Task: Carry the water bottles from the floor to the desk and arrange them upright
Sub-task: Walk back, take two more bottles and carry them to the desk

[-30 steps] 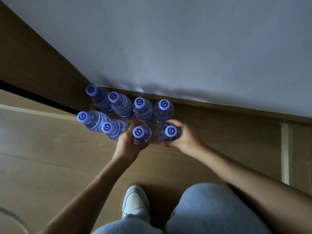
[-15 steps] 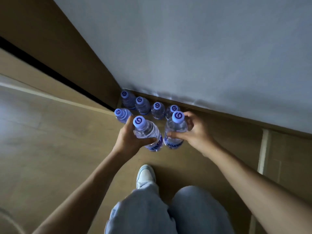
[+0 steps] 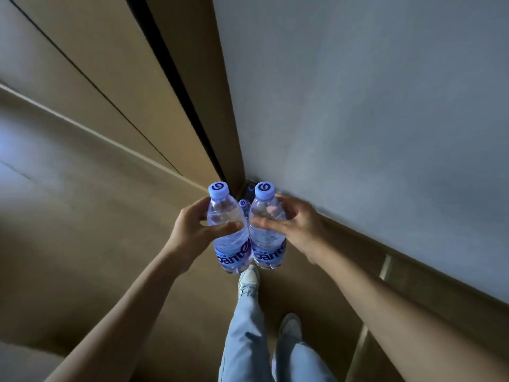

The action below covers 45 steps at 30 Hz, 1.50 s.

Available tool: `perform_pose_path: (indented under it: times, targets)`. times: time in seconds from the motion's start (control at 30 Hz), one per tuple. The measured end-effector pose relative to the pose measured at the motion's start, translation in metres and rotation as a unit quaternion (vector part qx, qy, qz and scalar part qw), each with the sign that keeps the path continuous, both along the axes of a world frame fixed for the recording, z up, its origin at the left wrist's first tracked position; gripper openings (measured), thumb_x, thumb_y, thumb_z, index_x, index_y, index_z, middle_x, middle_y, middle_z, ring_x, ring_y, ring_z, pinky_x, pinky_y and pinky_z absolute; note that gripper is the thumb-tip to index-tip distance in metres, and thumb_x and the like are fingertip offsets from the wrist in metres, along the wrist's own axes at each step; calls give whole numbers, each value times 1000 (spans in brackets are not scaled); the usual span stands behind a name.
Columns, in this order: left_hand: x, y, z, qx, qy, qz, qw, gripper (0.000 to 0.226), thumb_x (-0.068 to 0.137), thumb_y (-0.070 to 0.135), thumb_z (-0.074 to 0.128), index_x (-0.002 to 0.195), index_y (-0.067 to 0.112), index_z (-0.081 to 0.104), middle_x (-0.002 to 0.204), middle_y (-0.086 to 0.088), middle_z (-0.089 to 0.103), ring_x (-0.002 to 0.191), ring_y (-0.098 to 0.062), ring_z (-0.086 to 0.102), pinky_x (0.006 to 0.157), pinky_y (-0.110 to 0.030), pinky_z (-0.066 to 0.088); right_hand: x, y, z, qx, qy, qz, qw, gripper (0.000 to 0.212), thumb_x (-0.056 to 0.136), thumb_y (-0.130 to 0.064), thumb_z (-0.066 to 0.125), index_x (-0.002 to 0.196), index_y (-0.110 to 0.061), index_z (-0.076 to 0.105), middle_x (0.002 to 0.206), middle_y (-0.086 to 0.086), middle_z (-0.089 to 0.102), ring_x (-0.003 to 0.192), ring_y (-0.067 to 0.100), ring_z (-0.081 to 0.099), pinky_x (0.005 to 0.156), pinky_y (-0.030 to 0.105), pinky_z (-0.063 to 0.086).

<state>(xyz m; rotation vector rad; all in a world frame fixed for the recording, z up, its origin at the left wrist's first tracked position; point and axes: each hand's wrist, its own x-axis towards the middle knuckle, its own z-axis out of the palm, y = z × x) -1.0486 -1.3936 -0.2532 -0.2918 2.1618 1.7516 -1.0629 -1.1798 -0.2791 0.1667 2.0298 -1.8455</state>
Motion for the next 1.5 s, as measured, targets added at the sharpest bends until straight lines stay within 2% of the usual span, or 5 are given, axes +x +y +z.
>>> perform_pose_path:
  times: [0.43, 0.7, 0.93, 1.27, 1.5]
  targets:
    - [78, -177, 192, 86, 64, 118, 987, 32, 83, 12, 74, 112, 7, 63, 105, -8, 71, 96, -19, 67, 84, -30, 55, -7, -194, 204, -107, 12, 190, 976, 26, 79, -24, 78, 103, -16, 73, 99, 5, 75, 90, 16, 68, 88, 37, 54]
    - [68, -339, 230, 54, 107, 258, 959, 55, 69, 29, 74, 113, 6, 51, 108, -11, 71, 97, -22, 69, 83, -35, 58, -41, -380, 245, -131, 5, 253, 959, 32, 73, -32, 80, 101, -18, 73, 99, 8, 75, 89, 21, 72, 84, 35, 57]
    - [50, -484, 259, 37, 135, 321, 937, 34, 83, 2, 70, 108, 3, 48, 107, -15, 70, 93, -23, 70, 81, -34, 59, -88, -546, 276, -139, 10, 329, 934, 37, 72, -33, 81, 103, -14, 73, 99, 13, 75, 90, 27, 72, 83, 35, 58]
    - [-53, -700, 239, -5, 155, 416, 896, 33, 79, 7, 76, 103, 13, 55, 94, -5, 74, 85, -21, 72, 72, -31, 57, -218, -787, 276, -127, 19, 387, 913, 30, 70, -20, 84, 98, -15, 75, 92, 9, 77, 80, 18, 73, 69, 23, 55]
    - [-151, -855, 249, 10, 152, 476, 866, 33, 80, 7, 76, 106, 11, 55, 103, -17, 71, 95, -39, 69, 87, -52, 55, -328, -958, 292, -118, 6, 425, 897, 24, 74, -15, 82, 97, -16, 76, 89, 8, 77, 74, 17, 72, 64, 22, 54]
